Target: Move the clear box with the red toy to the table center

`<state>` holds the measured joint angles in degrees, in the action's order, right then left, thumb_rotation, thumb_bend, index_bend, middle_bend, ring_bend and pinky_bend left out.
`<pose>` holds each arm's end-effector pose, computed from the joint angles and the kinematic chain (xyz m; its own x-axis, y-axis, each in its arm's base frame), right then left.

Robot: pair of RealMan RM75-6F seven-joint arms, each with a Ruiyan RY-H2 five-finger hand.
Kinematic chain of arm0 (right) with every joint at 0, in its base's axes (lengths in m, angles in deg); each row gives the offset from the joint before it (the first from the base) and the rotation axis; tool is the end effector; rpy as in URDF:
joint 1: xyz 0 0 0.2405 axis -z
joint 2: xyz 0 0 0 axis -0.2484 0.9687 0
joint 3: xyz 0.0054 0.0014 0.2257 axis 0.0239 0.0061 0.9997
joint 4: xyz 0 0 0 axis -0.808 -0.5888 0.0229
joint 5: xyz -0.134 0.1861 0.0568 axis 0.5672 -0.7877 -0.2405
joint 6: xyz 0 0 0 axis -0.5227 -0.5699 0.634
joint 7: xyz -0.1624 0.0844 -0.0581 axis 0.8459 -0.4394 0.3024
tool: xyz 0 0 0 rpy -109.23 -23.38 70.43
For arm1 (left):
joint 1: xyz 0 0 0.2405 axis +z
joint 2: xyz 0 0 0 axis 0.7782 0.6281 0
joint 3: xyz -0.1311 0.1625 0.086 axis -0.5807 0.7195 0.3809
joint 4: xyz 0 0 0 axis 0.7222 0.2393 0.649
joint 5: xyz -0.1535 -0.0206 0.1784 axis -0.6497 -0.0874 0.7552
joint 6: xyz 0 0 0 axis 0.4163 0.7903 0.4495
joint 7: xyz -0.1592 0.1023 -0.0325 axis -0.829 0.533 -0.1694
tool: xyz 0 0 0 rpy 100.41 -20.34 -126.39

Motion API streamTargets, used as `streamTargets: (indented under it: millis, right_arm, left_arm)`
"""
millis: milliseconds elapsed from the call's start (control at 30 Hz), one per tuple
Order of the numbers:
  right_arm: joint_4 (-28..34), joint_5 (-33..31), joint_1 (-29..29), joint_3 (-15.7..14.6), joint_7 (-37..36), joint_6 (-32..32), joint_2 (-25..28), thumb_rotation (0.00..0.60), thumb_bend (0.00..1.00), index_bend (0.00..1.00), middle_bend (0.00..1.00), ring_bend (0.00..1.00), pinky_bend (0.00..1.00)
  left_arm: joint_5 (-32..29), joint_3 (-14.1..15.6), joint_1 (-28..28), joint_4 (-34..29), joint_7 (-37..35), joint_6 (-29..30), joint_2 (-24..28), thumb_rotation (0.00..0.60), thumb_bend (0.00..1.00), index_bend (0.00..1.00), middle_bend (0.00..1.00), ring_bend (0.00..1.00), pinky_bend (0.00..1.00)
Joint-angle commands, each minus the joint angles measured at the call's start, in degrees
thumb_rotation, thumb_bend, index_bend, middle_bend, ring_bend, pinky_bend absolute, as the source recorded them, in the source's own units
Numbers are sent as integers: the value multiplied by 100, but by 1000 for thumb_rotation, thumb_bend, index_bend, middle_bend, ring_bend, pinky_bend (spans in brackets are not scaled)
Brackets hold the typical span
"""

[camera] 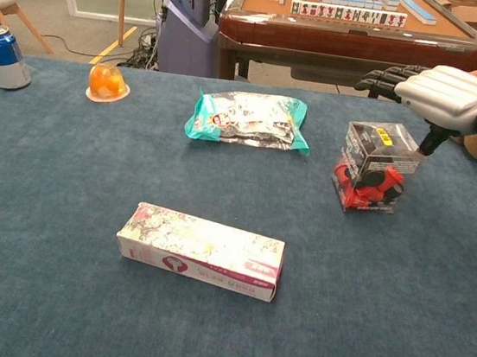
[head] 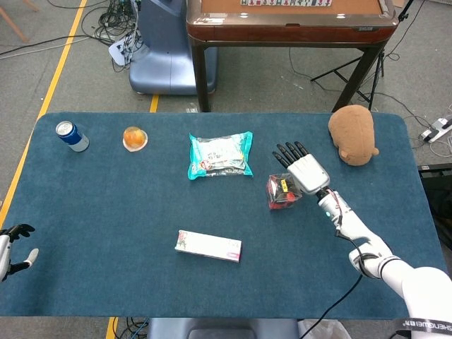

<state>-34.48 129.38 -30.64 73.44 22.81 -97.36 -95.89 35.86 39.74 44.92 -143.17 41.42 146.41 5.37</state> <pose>-0.1996 -0.4538 -0.0111 0.7483 0.0378 0.6622 -0.5726 -0.4670 0.6738 -0.3410 0.2416 0.1378 0.4067 0.0740 0.9106 0.8939 0.1733 -0.4134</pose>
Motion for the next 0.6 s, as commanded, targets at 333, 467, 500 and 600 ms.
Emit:
streamTargets:
  millis: [333,467,500,600]
  right_arm:
    - [60,-176,-87,89,185,-55,-277,600,0,0,0,0,102]
    - [119,-321,-84,171,266,-34,-369,600,0,0,0,0,102]
    - [140,-358,-84,192,287,-21,-390,600,0,0,0,0,101]
    - [207,-475,-90,252,371,28,-460,600,0,0,0,0,101]
  left_arm:
    - [44,-9,27,-48,-22,70,36,600,261,365,410,378,540]
    - [50,-9,27,-57,-19,69,42,600,261,365,410,378,540]
    - [52,-7,27,-58,-18,68,43,600,261,366,410,378,540]
    - [65,-3,26,-64,-3,71,44,600,261,366,410,378,540]
